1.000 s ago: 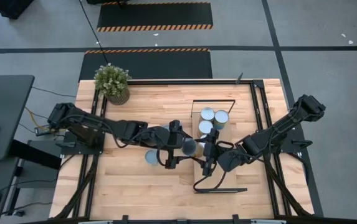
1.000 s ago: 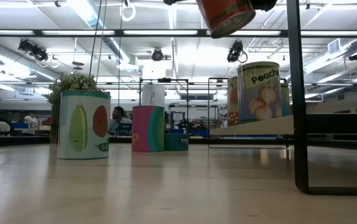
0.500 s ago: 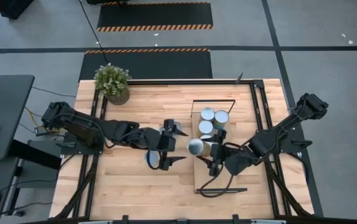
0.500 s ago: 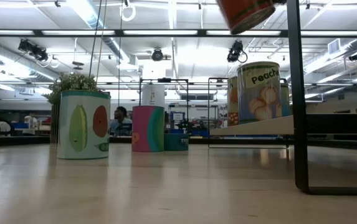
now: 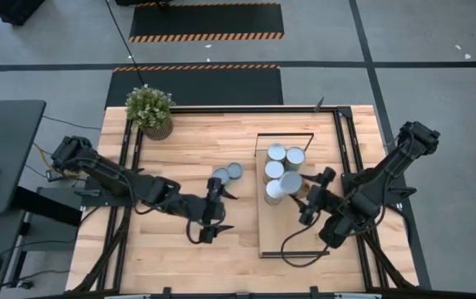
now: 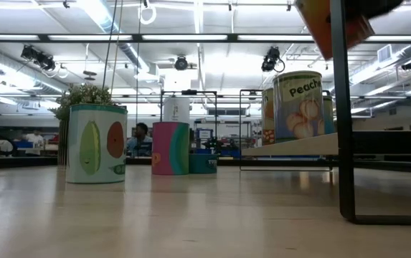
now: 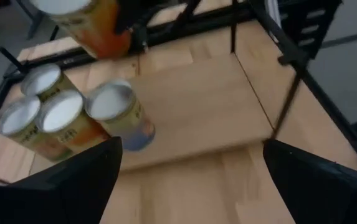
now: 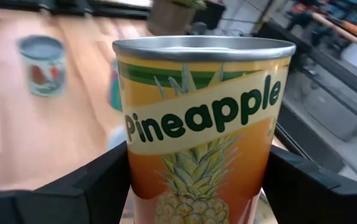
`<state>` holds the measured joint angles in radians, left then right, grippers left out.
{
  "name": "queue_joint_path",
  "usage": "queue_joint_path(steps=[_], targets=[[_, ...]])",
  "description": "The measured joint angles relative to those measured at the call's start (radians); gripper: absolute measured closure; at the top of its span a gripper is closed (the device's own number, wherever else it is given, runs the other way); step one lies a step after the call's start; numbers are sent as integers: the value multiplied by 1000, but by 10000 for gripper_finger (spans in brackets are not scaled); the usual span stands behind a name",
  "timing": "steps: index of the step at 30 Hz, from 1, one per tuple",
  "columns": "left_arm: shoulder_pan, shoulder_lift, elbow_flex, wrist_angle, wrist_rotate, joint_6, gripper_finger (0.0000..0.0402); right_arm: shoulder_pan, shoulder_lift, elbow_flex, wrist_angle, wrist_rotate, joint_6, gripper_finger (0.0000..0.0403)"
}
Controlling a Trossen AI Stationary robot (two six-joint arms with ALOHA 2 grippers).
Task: Pick and place cans onto a shelf
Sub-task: Put the canned pineapple on the shelf
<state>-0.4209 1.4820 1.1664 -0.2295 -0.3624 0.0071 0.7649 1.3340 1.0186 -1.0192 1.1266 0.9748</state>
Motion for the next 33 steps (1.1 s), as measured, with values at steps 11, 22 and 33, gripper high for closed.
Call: queue_joint_path(steps=[11,22,33], targets=[[-25,-78,-184,112,5,-3,6,35,-167,-328,30,0,340,88],[21,-171,-253,150,-4,13,6,5,-272,-614,550,-17,179,88],[27,-176,-258,160,-4,14,6,-124,-227,-775,1002,-22,-51,78]])
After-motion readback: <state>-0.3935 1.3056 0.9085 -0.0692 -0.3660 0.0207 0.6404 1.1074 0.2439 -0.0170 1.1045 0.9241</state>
